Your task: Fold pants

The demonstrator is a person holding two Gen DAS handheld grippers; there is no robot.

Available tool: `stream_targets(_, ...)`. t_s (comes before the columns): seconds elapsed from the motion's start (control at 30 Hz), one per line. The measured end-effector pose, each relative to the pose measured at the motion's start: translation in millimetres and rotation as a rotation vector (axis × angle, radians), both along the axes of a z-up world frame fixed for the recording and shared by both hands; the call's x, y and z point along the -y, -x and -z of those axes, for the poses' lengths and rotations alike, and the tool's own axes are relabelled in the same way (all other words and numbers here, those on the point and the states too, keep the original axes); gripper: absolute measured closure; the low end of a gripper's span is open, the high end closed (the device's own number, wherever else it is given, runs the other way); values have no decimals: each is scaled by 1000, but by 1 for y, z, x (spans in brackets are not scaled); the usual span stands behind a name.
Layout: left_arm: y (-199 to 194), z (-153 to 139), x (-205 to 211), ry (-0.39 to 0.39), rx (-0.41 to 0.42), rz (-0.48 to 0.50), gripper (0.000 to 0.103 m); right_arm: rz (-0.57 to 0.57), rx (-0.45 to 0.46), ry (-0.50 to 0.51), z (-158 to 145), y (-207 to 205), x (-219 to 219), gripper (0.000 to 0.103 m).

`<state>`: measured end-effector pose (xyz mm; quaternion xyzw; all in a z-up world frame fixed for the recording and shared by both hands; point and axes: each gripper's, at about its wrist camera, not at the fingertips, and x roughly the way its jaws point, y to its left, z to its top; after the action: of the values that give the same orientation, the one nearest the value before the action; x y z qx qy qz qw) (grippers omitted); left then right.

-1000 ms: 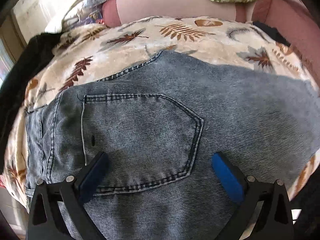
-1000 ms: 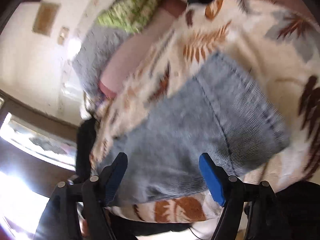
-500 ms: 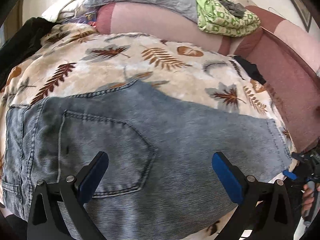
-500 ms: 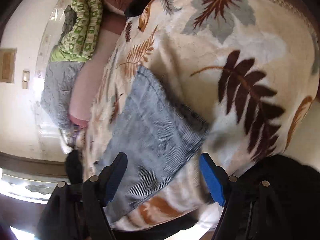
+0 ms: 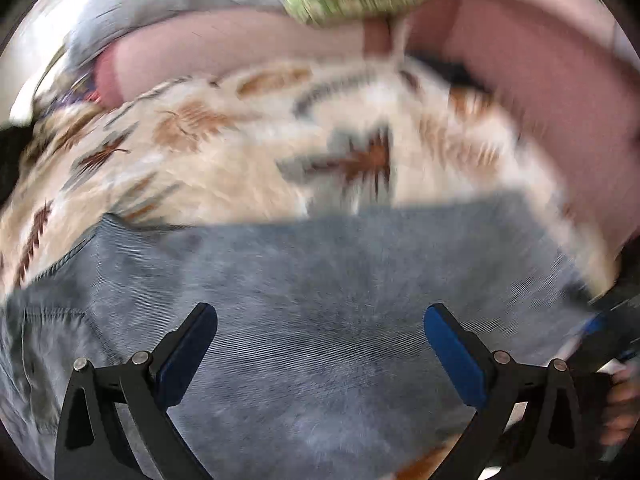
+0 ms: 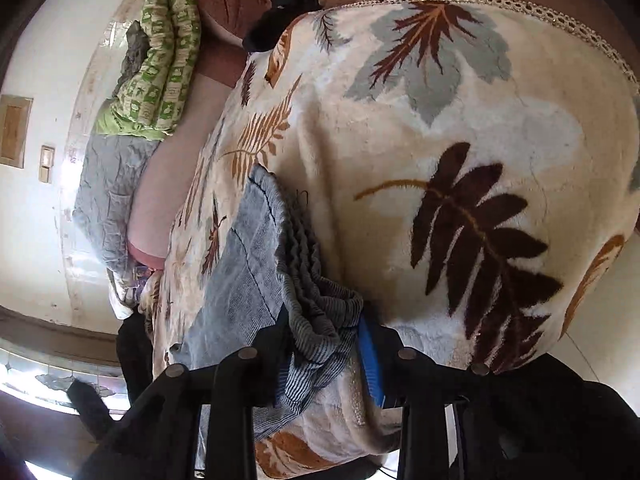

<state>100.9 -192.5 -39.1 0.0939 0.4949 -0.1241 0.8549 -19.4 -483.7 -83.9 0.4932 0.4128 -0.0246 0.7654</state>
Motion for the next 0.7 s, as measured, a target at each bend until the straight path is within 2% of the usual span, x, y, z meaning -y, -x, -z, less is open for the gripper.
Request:
stream_targets(0.03,-3,15,9,-77,-28,15,0,-6,6,-2,0,0,1,69)
stream_targets(0.07,-3,25,16,-119,-20,33,0,-22,14,11,-1,0,1,70)
stream_targets(0.1,-1,21,15,-109,9,27,0,-32,21,31,-3,2,0,71)
stream_targets(0.17,2,7,11,-95,10,25,1,-58,39,89,-10,3,-5,74)
stream_targets(0.3,17,-22,-3,-72,133,9,1,-65,38,168,-18,3,-13,74)
stream_targets(0.33,17,-16,-3,-104,127,10,1,-72,41,199,-23,2,-17,74)
stream_targets(0.37,14,-3,1,-144,86,30,1,-83,42,239,-29,1,-22,74)
stream_targets(0.4,11,23,8,-205,7,76,0,-91,44,267,-34,-1,-26,74)
stream_targets(0.47,13,24,4,-181,58,85,0,-113,53,338,-50,-2,-35,74)
stream_targets(0.6,10,19,-2,-152,26,83,0,-157,82,453,-85,-9,-57,75)
stream_targets(0.7,2,14,-14,-45,-23,70,2,-207,141,534,-120,-20,-89,75)
